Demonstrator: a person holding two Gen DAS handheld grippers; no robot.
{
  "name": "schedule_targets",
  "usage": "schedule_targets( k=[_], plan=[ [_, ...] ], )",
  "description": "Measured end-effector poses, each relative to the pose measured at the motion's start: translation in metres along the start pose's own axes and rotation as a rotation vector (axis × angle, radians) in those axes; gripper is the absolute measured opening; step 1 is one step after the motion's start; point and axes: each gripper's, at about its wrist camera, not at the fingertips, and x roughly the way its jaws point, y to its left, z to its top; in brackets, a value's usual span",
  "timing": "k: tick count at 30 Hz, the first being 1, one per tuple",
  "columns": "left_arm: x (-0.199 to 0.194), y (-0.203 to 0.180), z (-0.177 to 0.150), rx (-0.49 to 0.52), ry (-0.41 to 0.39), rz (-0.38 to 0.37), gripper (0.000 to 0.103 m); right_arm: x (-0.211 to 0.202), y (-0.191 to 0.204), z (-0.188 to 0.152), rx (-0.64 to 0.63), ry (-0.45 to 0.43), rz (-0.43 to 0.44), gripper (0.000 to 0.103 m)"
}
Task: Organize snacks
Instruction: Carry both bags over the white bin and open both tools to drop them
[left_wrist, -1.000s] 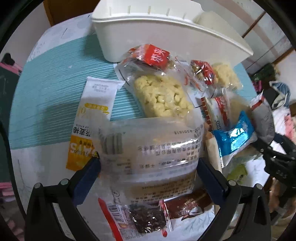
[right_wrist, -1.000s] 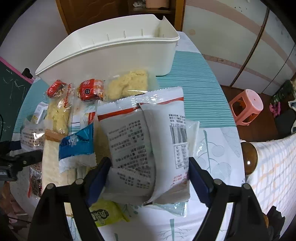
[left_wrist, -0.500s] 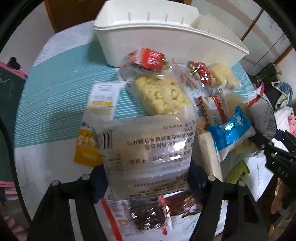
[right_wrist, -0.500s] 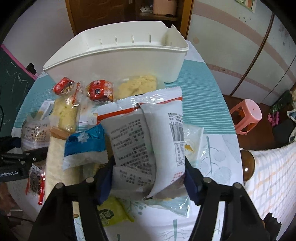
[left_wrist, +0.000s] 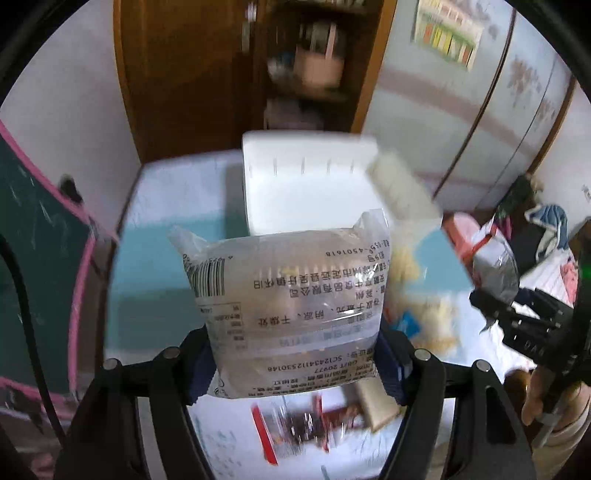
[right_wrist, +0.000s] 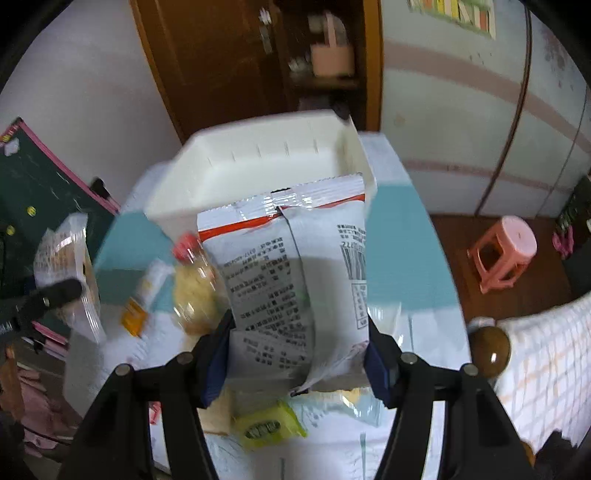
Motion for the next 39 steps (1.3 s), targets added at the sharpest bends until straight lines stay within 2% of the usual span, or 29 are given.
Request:
schedule_targets(
  k=[4,8,11,15,20,25,34,39],
  plan=[
    [-0.032,-0.002,0.047,0.039,-0.107,0.033,0.072,-0.019,0.006,0.037,-0.019,-0.079,-0.009,0.063],
    [-0.037,-0.014,0.094,0.084,-0.18,0.059,0.073,-0.025,0.014,0.078,-0.047,-0.142,-0.028,0.063],
    [-0.028,-0.019,0.121,0.102,-0.191,0.074,0.073,-0.021,0.017,0.108,-0.05,-0.176,-0.039,0.063],
    [0.013,-0.028,0.149,0.111,-0.153,0.073,0.073,-0.002,0.011,0.143,-0.015,-0.188,-0.034,0.063],
    [0.073,-0.028,0.16,0.082,-0.089,0.066,0.073,0.035,0.001,0.166,0.029,-0.136,-0.051,0.063],
    [0.119,-0.02,0.165,0.037,-0.04,0.067,0.074,0.075,-0.002,0.171,0.03,-0.07,-0.074,0.063],
    [0.165,-0.013,0.158,0.002,0.029,0.098,0.077,0.12,-0.002,0.178,0.029,-0.008,-0.068,0.064],
    [0.177,-0.015,0.154,0.01,0.042,0.104,0.084,0.132,0.003,0.177,0.029,0.003,-0.057,0.064]
  ],
)
